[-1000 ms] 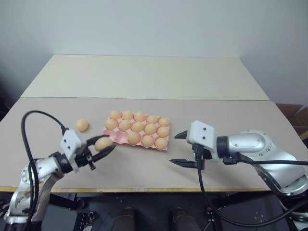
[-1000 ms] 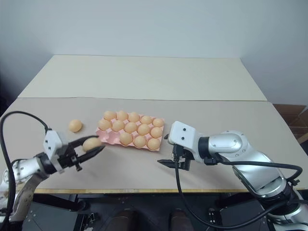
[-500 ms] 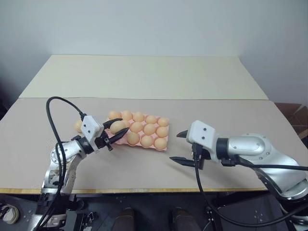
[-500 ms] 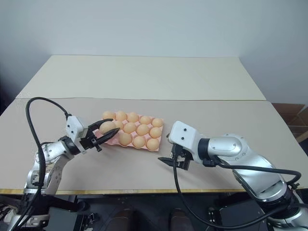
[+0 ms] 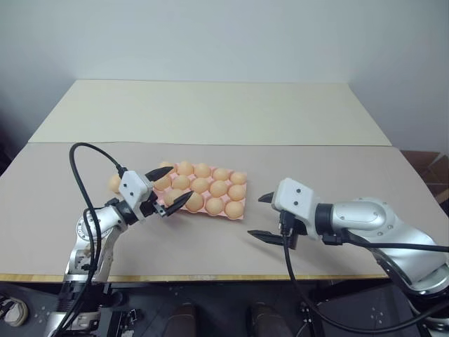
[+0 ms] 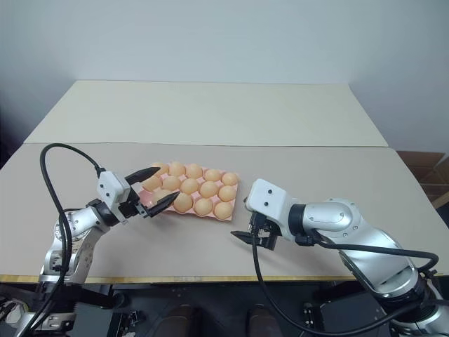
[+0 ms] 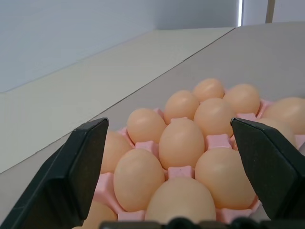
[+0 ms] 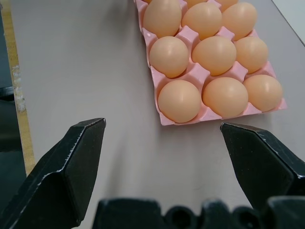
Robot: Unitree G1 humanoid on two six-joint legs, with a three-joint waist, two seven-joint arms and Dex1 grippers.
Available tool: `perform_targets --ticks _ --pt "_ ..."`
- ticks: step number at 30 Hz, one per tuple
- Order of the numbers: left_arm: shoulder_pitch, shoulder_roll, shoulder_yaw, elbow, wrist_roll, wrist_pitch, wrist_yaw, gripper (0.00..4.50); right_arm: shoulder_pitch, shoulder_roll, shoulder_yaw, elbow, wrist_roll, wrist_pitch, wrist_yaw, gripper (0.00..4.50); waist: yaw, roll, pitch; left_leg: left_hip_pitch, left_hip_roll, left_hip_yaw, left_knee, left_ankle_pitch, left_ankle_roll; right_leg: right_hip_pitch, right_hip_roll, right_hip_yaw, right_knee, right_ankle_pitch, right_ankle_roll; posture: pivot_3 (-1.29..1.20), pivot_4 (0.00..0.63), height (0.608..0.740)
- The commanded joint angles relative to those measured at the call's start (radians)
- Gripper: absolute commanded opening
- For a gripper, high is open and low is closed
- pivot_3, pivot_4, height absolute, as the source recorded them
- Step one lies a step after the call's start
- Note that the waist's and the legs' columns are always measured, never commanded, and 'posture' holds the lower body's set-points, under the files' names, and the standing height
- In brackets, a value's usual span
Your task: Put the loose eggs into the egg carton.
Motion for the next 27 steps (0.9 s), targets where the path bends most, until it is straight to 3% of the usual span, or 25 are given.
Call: perform_targets --ticks 1,7,15,19,27 --pt "0.025 0.028 0.024 -0.084 -0.019 0.007 0.003 4.47 -0.017 -0.006 -0.018 -0.01 -0.008 -0.029 0.007 4.5 -0.001 0.0 0.0 0.0 0.0 0.0 0.0 0.0 0.0 0.0 0.0 0.0 0.0 0.0 0.0 0.0 0.15 0.74" --pt "0.179 0.137 0.122 -0.236 -0.081 0.066 -0.042 4.47 -0.024 -0.009 -0.02 0.003 -0.012 -0.044 0.024 4.5 -0.006 0.0 0.0 0.0 0.001 -0.001 0.0 0.0 0.0 0.0 0.0 0.0 0.0 0.0 0.0 0.0 0.15 0.74" --pt "0.529 0.317 0.455 -0.304 -0.189 0.102 -0.228 4.47 0.009 -0.093 -0.062 0.068 -0.015 -0.142 0.127 4.5 -0.002 0.001 0.001 0.002 0.002 -0.001 -0.001 0.0 0.0 0.002 0.0 -0.001 -0.002 0.0 0.0 0.0 0.15 0.74" --pt "0.65 0.314 0.593 -0.313 -0.226 0.131 -0.255 4.47 0.025 -0.123 -0.083 0.113 -0.006 -0.209 0.196 4.5 -0.001 0.001 0.001 0.002 0.002 0.001 -0.001 0.0 0.0 0.003 -0.001 -0.001 -0.003 0.0 0.0 0.0 0.15 0.74" --pt "0.764 0.265 0.72 -0.362 -0.226 0.165 -0.216 4.47 0.022 -0.126 -0.085 0.149 -0.015 -0.263 0.248 4.5 -0.003 0.001 0.001 0.003 0.002 0.001 -0.001 0.0 0.0 0.003 0.0 -0.001 -0.004 0.0 0.0 0.0 0.15 0.74"
